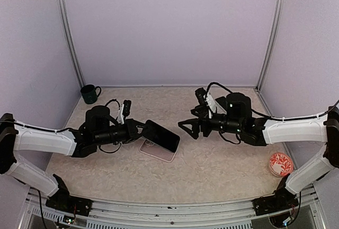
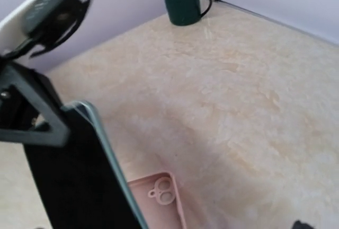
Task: Put the phone into the phone case
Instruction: Pass from the left arm to the right
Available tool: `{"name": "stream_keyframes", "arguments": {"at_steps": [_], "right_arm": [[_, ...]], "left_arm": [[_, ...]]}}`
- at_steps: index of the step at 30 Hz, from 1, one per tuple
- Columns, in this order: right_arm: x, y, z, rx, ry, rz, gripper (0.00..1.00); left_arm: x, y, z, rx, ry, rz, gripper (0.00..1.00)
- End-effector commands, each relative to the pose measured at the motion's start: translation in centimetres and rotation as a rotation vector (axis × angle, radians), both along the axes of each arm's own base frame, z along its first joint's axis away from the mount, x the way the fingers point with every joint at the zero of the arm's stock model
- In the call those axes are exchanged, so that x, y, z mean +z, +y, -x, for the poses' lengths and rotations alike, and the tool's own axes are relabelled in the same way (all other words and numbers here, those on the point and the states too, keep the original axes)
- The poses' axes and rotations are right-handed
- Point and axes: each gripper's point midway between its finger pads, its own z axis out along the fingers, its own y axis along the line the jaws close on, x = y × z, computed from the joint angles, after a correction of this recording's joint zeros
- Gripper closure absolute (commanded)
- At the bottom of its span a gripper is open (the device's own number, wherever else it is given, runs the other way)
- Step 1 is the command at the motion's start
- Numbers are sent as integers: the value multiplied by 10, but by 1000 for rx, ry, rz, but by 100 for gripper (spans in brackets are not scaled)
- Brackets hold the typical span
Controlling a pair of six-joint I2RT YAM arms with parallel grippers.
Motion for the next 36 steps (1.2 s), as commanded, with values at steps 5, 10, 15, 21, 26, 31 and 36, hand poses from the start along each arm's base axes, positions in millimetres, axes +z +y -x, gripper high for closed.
{"name": "stream_keyframes", "arguments": {"at_steps": [5,10,15,21,26,31,36], "right_arm": [[7,-11,24,143,243,-213,1],[19,-2,46,292,316,-313,1],[21,5,52,355,407,-387,1],[23,11,56,396,471,-467,1],[30,22,66,450,491,-493,0],[34,26,72,477,503,-520,0],[34,32,78,504,520,-527,2]], "left_arm": [[75,12,19,-17,-240,198,100],[99,19,30,-23,-335,268,100],[121,17,39,-47,-411,335,100],[127,7,44,-74,-440,357,100],[124,-3,43,-93,-448,364,100],[123,-8,40,-95,-458,377,100],[116,-12,37,-92,-456,376,100]]}}
